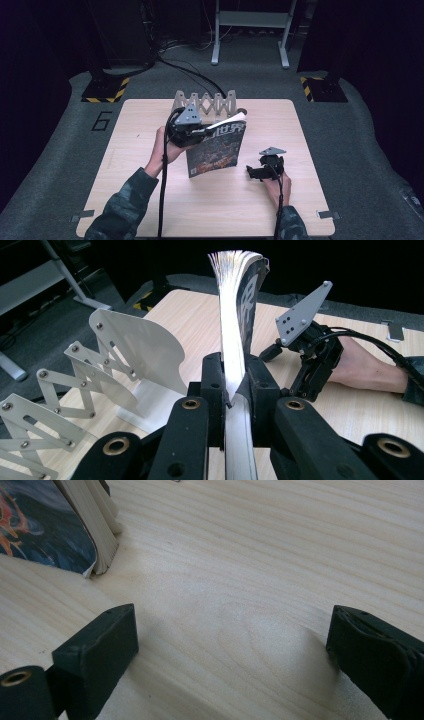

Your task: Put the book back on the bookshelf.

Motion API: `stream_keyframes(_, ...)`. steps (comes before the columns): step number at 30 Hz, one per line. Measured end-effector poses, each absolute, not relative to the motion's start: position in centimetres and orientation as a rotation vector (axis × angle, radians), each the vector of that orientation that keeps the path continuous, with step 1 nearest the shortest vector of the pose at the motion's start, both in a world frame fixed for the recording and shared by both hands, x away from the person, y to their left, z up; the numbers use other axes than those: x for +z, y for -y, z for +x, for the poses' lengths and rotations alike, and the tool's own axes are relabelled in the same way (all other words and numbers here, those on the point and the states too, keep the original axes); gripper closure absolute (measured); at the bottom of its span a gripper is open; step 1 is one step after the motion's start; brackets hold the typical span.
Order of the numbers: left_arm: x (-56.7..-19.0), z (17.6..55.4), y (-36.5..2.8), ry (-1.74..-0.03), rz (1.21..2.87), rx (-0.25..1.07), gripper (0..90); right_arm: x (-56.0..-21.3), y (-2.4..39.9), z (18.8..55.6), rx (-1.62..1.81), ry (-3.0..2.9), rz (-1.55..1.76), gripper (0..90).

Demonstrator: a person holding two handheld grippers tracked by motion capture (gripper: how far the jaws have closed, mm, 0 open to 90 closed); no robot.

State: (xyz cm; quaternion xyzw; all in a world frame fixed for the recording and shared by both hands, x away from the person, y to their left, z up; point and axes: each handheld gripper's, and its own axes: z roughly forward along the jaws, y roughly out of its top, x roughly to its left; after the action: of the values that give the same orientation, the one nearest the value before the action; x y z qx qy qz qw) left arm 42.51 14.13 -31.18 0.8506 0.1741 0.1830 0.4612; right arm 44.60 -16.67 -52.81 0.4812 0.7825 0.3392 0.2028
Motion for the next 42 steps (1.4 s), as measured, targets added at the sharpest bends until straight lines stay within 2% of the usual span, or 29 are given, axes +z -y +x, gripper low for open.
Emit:
stream_keyframes(19, -29.0, 41.3, -14.1, -0.423, 2.130, 0.500, 81.7, -52.8, 16.7, 44.6, 0.951, -2.190, 1.337, 6.3)
stream_keyframes(42, -29.0, 41.2, -17.2, -0.508, 2.105, 0.546, 81.8, -52.8, 16.6, 44.6, 0.950, -2.182, 1.340, 6.3)
